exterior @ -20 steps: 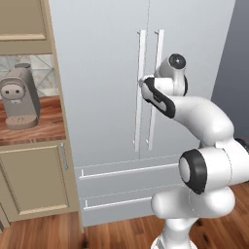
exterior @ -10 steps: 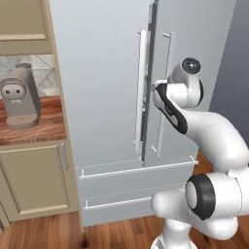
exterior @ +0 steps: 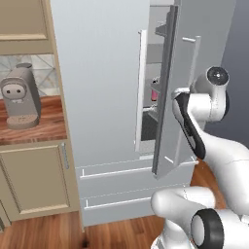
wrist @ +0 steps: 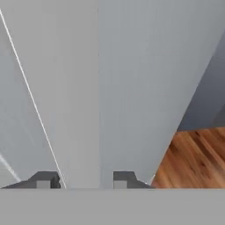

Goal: Open the fridge, grab two sodas, and place both sodas inside the bowl with ice on the dining counter.

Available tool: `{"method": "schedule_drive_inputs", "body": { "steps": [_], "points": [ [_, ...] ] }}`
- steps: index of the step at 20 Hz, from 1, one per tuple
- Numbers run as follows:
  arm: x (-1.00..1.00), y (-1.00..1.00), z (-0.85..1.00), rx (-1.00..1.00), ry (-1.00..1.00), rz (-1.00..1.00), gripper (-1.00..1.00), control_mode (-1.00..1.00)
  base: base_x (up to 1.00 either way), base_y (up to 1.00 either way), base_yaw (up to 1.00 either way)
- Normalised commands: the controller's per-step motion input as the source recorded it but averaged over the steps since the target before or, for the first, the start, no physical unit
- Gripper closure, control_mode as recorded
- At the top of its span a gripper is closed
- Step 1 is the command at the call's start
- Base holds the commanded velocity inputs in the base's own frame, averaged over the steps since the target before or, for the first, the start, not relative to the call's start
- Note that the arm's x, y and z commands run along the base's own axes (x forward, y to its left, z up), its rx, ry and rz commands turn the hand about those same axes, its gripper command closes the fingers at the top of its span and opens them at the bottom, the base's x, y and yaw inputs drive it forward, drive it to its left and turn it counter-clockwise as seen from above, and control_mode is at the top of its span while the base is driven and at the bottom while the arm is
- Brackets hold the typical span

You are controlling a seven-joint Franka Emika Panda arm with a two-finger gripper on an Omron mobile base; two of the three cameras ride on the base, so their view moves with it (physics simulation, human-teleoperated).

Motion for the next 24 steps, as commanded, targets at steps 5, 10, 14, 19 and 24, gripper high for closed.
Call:
{"method": "schedule_drive_inputs", "body": {
  "steps": [5,10,14,19,24],
  "points": [
    [-0.88,-0.60,0.00,-0.01,-0.01,-0.09,-1.00,-1.00,0.00,0.00,0.00],
    [-0.95,-0.09,0.03,-0.07,-0.02,-0.11,-1.00,-1.00,0.00,0.00,0.00],
    [-1.00,0.00,0.29,-0.03,-0.11,-0.09,-1.00,-1.00,0.00,0.00,0.00],
    [-1.00,0.22,0.57,-0.05,-0.08,-0.09,-1.00,-1.00,0.00,0.00,0.00],
    [-0.93,0.61,0.65,-0.10,0.00,-0.06,-1.00,-1.00,0.00,0.00,0.00]
  ]
}}
